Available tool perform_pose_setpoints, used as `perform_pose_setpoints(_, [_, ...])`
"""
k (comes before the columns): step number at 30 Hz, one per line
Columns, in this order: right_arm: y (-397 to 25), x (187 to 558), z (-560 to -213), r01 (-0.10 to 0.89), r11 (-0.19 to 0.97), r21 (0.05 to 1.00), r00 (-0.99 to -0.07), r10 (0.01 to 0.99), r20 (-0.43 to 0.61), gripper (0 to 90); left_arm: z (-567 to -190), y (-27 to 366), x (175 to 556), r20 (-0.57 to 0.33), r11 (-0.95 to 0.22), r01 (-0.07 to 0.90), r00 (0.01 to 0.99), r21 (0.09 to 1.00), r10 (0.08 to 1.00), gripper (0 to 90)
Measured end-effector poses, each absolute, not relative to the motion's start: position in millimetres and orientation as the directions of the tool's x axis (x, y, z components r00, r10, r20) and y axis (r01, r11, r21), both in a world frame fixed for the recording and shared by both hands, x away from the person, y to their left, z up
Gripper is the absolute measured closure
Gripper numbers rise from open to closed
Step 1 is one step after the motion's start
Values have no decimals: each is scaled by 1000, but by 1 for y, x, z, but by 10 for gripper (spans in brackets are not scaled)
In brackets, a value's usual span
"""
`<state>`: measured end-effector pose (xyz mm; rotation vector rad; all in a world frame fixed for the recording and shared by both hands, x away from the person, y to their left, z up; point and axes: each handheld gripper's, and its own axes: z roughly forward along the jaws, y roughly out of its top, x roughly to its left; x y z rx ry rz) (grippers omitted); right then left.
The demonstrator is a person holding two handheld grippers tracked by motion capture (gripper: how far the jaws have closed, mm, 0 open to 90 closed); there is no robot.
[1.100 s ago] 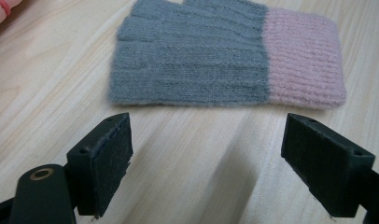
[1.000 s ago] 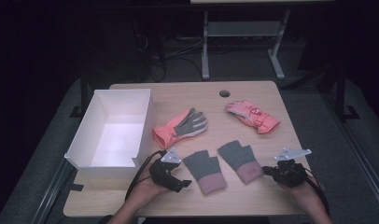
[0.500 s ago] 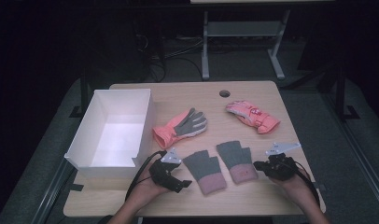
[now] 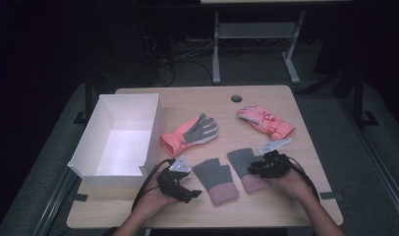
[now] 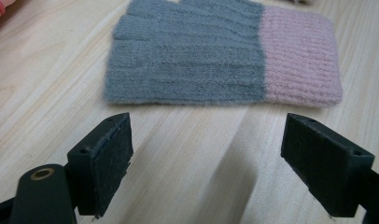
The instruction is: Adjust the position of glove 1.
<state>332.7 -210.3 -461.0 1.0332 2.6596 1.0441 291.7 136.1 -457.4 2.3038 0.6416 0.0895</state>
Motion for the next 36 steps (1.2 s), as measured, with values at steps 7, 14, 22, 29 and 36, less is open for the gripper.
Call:
perform_pose_setpoints(7, [-209,329,-464,548,528,649,-753,650,106,878,-458,134,291,-124,-608,428,870,668,476,162])
perform_pose_setpoints(14, [-214,328,-458,557,492,669,-743,656,135,888,-457,138,293,-110,-623,417,876,662,469,162])
perform_pose_setpoints(22, [-217,324,-439,544,445,711,-747,643,169,888,-457,138,293,-114,-616,422,873,664,475,162])
perform_pose_setpoints(29, [-208,322,-420,511,412,755,-773,604,194,888,-457,138,293,-119,-609,426,871,669,477,162])
perform_pose_setpoints(36, [-183,316,-412,505,435,746,-798,564,212,887,-456,139,293,-117,-606,426,869,671,481,161])
